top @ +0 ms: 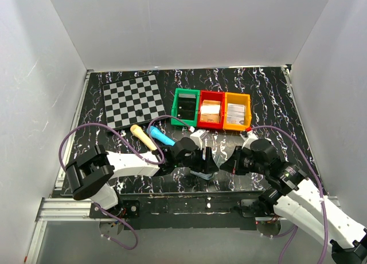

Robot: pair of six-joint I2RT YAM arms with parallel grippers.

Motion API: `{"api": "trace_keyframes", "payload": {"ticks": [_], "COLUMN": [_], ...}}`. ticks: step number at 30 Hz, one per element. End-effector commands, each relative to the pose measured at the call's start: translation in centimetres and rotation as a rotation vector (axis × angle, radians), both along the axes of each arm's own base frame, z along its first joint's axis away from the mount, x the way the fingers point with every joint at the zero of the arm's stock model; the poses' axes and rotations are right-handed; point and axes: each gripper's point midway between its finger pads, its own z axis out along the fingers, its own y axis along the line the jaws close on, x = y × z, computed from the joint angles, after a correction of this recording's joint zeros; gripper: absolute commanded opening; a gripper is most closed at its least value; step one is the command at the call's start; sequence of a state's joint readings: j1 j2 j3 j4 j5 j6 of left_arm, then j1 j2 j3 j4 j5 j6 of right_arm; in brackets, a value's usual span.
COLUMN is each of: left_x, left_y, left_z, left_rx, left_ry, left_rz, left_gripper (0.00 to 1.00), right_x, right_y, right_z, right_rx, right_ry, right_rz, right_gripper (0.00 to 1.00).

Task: Take the credit cards out of the card holder
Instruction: Remove the credit card from the card holder.

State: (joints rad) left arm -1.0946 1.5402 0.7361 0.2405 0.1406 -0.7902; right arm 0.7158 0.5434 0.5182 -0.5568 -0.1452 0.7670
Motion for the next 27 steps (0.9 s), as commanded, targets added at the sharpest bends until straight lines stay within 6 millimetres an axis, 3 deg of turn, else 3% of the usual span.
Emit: {"api": "trace_keyframes", "payload": {"ticks": [1, 7, 12, 18, 22, 27], "left_x": [0.7, 0.6, 0.8, 1.3, 1.8, 0.8], "left_y": [1.8, 2.1, 2.4, 3.2, 3.4, 1.0], "left_z": [-1.2, -2.1, -1.1, 0.2, -0.1, 0.4], "left_rx": [0.06, 0.078, 0.039, 0.005, 0.011, -0.043], "left_ry": [0.018, 0.034, 0.006, -0.028, -0.026, -0.001], "left_rz": [0.066, 0.069, 0.08, 0.105, 0.116, 0.003], "left_gripper": [0.6, 0.59, 0.59, 0.6, 0.6, 0.59], "right_x": [0.5, 0.5, 0.4, 0.1, 0.0, 0.1], "right_y": [0.9, 0.6, 0.1, -1.4, -3.1, -4.3], "right_z": [2.7, 2.1, 1.4, -0.5, -1.8, -3.1], "right_rx": [0.045, 0.027, 0.001, -0.06, -0.116, -0.148], "right_ry": [-0.078, -0.073, -0.072, -0.04, -0.005, 0.024], "right_rz": [0.041, 0.038, 0.027, -0.023, -0.105, -0.189], "right_gripper": [0.01, 0.01, 0.01, 0.01, 0.01, 0.01]}}
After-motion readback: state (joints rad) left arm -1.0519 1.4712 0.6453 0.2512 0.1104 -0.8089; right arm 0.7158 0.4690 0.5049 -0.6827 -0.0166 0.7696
